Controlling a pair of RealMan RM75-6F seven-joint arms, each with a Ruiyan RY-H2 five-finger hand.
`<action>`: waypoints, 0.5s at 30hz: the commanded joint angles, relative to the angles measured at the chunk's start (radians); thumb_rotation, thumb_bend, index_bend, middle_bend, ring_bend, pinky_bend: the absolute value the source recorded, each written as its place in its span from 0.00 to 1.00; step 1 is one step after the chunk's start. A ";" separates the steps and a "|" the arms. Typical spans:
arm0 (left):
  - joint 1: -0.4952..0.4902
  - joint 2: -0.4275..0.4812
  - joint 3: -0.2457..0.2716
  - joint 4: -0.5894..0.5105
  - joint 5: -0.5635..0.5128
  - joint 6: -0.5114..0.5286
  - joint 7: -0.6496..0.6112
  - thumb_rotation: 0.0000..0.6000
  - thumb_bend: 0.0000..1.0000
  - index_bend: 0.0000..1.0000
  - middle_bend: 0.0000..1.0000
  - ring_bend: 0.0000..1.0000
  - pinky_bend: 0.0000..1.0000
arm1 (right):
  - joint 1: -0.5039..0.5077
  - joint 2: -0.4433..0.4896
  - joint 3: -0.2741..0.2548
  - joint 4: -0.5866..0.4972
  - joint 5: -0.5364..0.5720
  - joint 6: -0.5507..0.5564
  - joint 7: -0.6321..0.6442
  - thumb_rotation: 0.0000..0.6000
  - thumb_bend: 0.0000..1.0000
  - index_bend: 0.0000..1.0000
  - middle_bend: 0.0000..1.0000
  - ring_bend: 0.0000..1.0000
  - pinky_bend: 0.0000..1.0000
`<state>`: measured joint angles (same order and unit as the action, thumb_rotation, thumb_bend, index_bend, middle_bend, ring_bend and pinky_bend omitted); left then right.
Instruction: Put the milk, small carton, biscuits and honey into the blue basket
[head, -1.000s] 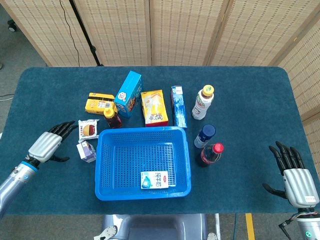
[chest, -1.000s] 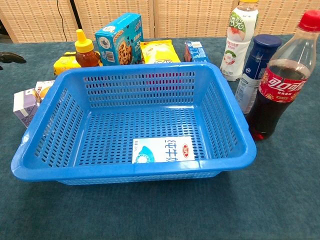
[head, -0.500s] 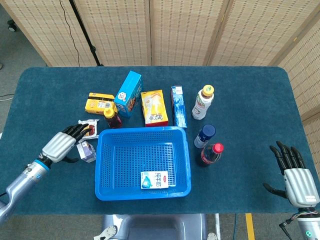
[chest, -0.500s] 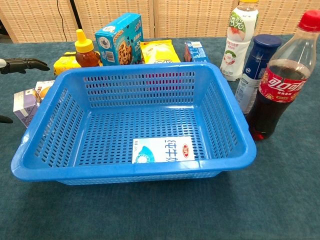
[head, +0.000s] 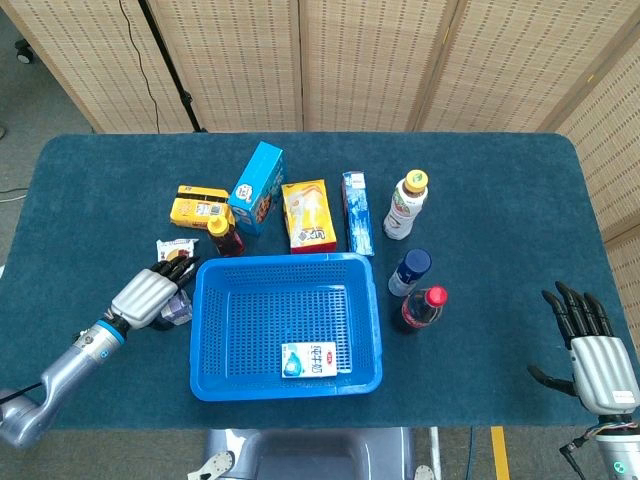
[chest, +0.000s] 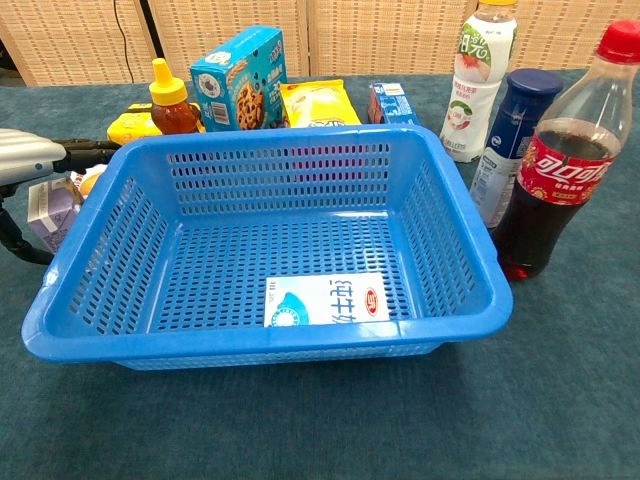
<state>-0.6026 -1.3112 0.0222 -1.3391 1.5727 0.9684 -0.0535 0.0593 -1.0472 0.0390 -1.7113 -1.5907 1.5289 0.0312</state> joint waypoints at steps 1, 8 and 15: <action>0.010 -0.020 -0.002 0.022 0.013 0.039 0.010 1.00 0.19 0.49 0.34 0.21 0.34 | 0.001 0.000 0.000 0.001 0.000 -0.002 0.000 1.00 0.00 0.00 0.00 0.00 0.00; 0.010 -0.008 0.006 0.015 -0.020 0.005 0.044 1.00 0.27 0.80 0.56 0.39 0.42 | 0.001 0.001 -0.003 -0.001 -0.005 -0.003 0.000 1.00 0.00 0.00 0.00 0.00 0.00; 0.039 0.106 -0.003 -0.072 0.026 0.128 -0.070 1.00 0.28 0.82 0.57 0.41 0.42 | 0.000 0.003 -0.004 -0.003 -0.005 -0.002 0.003 1.00 0.00 0.00 0.00 0.00 0.00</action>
<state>-0.5779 -1.2531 0.0238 -1.3741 1.5724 1.0416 -0.0791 0.0594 -1.0444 0.0354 -1.7144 -1.5956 1.5266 0.0339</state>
